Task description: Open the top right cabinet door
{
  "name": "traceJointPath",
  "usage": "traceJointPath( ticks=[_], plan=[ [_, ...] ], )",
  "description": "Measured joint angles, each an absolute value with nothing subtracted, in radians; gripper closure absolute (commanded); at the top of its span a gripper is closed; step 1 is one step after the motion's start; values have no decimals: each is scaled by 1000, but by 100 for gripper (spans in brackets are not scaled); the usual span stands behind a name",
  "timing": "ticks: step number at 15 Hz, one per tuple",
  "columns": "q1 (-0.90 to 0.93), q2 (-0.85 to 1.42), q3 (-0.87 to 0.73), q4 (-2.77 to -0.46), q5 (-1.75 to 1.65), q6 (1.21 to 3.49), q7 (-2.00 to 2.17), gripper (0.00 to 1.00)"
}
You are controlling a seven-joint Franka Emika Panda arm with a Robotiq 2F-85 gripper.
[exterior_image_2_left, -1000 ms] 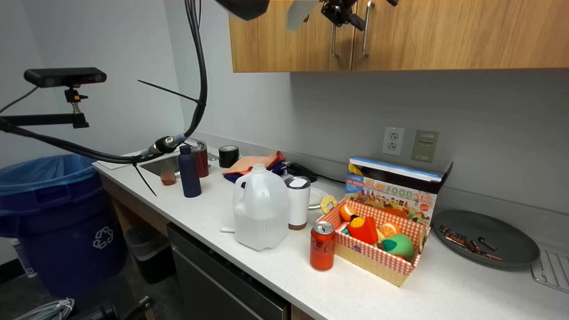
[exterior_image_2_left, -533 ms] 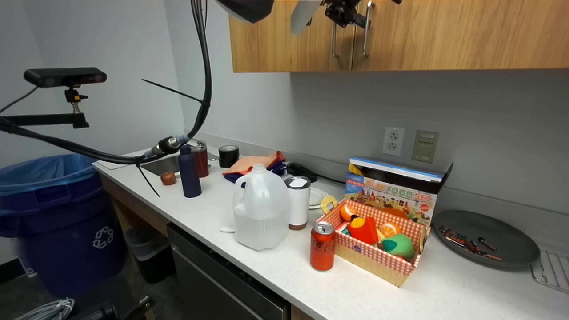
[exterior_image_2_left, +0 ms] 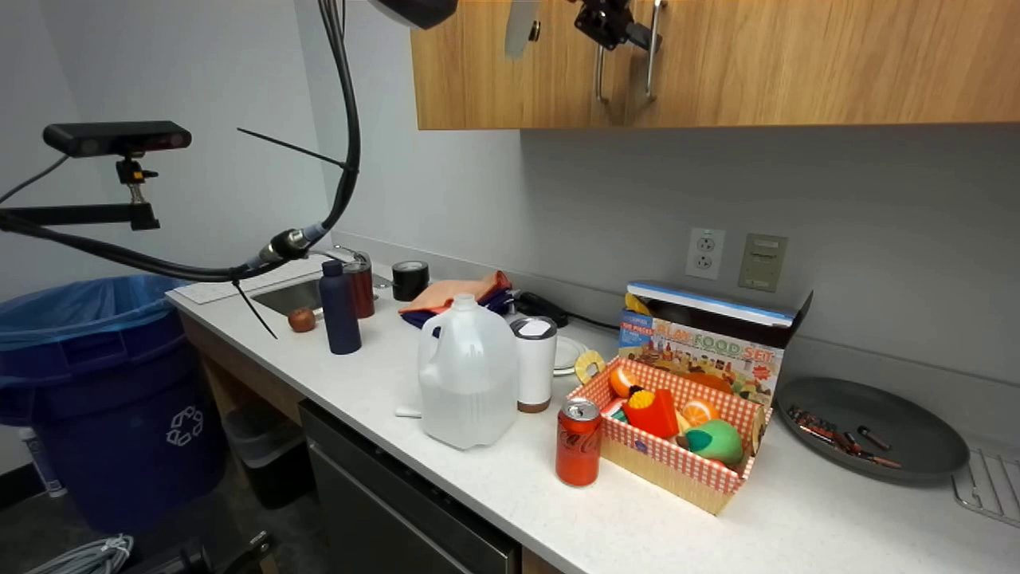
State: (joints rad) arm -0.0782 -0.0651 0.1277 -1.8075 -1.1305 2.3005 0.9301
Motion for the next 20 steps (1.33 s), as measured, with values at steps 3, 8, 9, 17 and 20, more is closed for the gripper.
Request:
traceJointPath(
  ticks=[3,8,9,17,20],
  plan=[
    [-52,-82,126,-1813,-1131,2205,930,0],
    [-24,-126,126,-1842,-1125,2060,930,0],
    [-21,-141,125,-1852,-1114,2040,928,0],
    [-18,-313,101,-1964,-1009,1910,926,0],
    [-19,-399,85,-1998,-997,1837,926,0]
  ],
)
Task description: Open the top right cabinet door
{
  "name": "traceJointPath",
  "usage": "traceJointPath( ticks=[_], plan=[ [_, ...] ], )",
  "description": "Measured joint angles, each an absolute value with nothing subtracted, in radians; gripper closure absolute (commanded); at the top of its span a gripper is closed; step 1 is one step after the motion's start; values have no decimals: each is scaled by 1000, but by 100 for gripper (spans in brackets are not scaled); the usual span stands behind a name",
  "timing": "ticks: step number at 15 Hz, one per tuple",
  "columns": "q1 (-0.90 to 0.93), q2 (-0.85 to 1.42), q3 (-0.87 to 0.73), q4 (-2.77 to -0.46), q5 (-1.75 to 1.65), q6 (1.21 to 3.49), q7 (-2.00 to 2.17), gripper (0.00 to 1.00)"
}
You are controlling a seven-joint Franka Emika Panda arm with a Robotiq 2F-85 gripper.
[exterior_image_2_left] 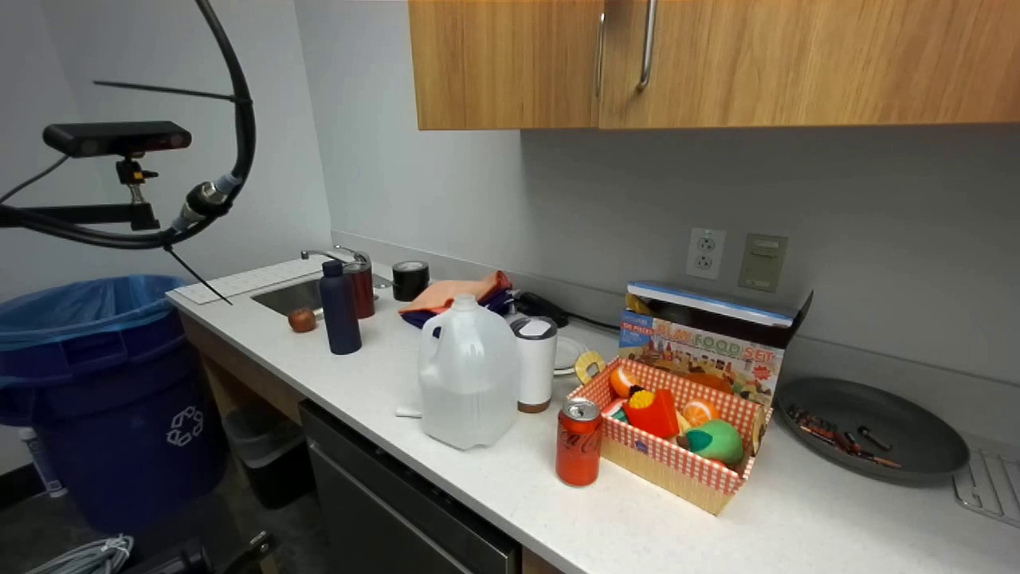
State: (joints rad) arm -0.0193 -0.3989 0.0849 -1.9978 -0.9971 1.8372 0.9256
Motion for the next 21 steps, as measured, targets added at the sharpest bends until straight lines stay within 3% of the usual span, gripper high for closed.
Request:
traceJointPath(
  ticks=[11,21],
  plan=[
    [-82,-545,9,-2009,-1039,1747,926,0],
    [24,-517,75,-2003,-577,1764,802,0]
  ],
)
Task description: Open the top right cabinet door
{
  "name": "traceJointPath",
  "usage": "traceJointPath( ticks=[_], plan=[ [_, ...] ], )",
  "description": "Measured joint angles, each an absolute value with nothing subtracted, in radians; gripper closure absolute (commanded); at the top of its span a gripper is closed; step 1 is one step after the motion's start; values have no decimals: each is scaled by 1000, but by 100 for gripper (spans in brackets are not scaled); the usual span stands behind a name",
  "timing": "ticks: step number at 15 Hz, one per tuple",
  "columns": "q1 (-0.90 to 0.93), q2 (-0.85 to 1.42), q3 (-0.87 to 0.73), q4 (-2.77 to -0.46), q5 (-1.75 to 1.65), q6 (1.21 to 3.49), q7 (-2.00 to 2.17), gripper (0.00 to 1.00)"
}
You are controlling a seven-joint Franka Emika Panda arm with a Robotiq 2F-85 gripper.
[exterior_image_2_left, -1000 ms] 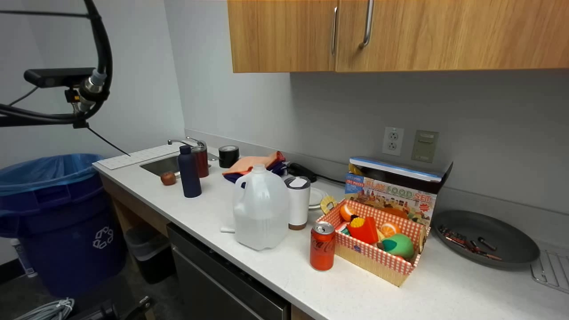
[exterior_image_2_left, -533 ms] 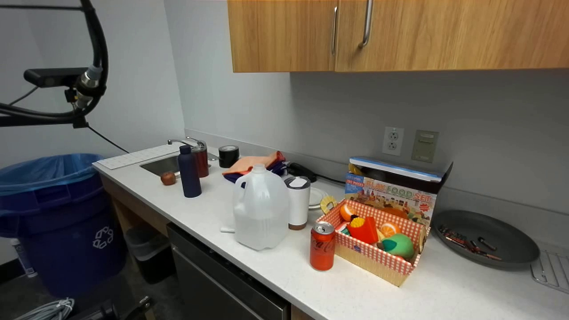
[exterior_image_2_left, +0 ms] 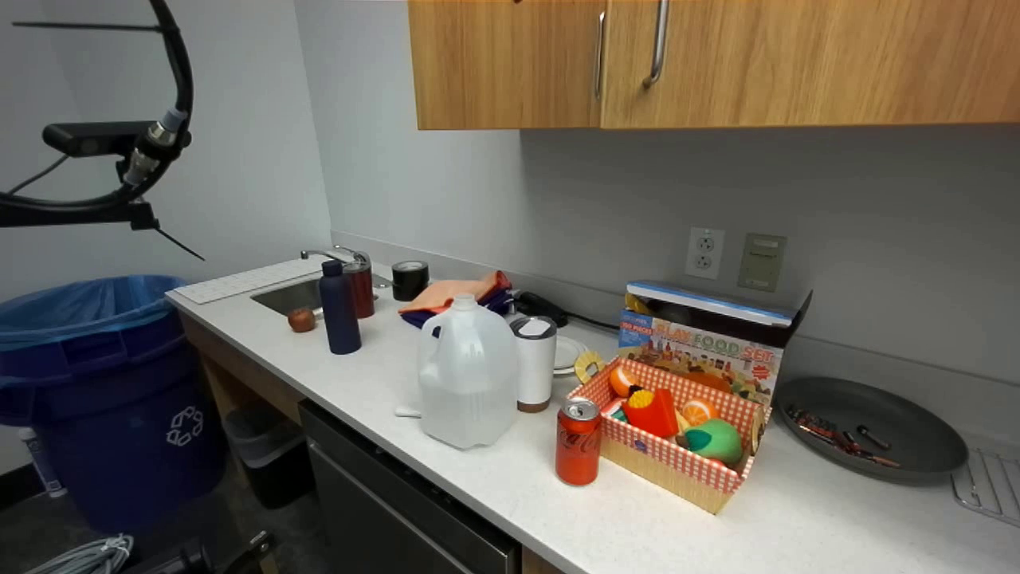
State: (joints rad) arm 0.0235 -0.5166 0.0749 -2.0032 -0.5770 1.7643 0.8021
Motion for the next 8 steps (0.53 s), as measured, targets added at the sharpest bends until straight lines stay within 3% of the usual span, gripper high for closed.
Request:
traceJointPath(
  ticks=[8],
  plan=[
    [16,-437,127,-1917,-542,1950,671,0]
  ],
)
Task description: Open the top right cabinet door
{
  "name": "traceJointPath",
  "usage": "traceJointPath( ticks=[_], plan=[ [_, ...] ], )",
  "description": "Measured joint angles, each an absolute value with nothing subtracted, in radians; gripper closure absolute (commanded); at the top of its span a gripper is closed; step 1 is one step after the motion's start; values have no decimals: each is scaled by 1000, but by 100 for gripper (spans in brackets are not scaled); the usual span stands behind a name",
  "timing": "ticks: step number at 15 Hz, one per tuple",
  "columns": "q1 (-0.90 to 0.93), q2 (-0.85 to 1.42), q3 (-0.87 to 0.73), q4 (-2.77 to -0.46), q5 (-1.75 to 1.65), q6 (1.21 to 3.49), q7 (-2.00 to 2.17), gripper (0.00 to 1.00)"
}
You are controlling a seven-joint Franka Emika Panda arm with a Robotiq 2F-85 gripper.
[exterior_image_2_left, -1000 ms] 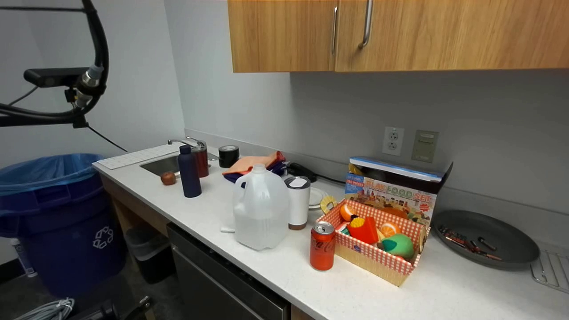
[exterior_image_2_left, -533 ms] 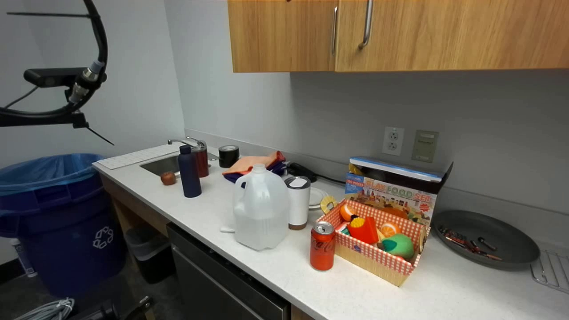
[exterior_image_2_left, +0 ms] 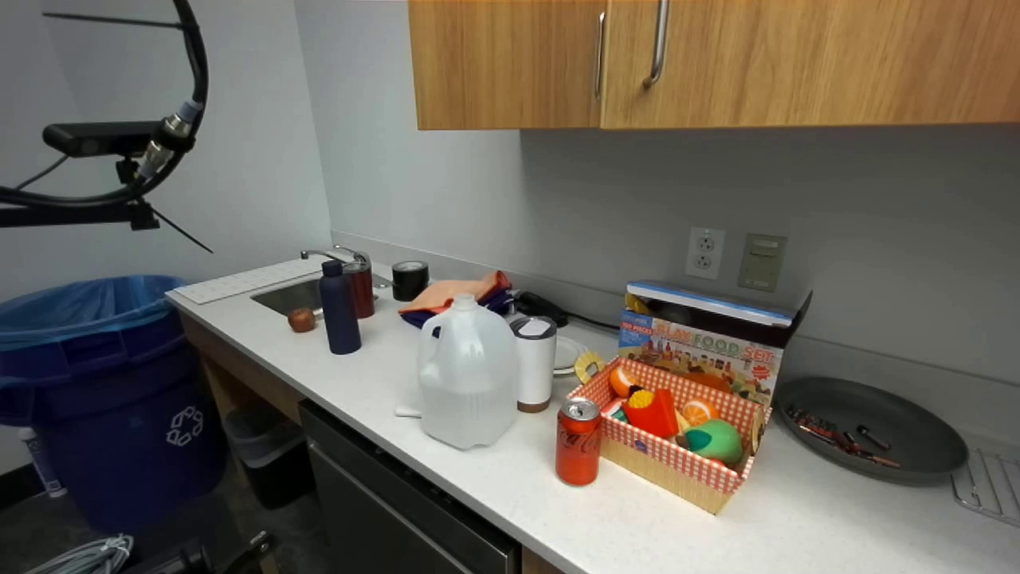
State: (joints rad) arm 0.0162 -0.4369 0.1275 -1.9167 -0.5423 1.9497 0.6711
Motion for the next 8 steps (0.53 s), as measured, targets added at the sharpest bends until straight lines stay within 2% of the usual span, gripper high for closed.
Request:
traceJointPath(
  ticks=[8],
  plan=[
    [-66,-333,122,-1882,-704,2185,594,0]
  ],
)
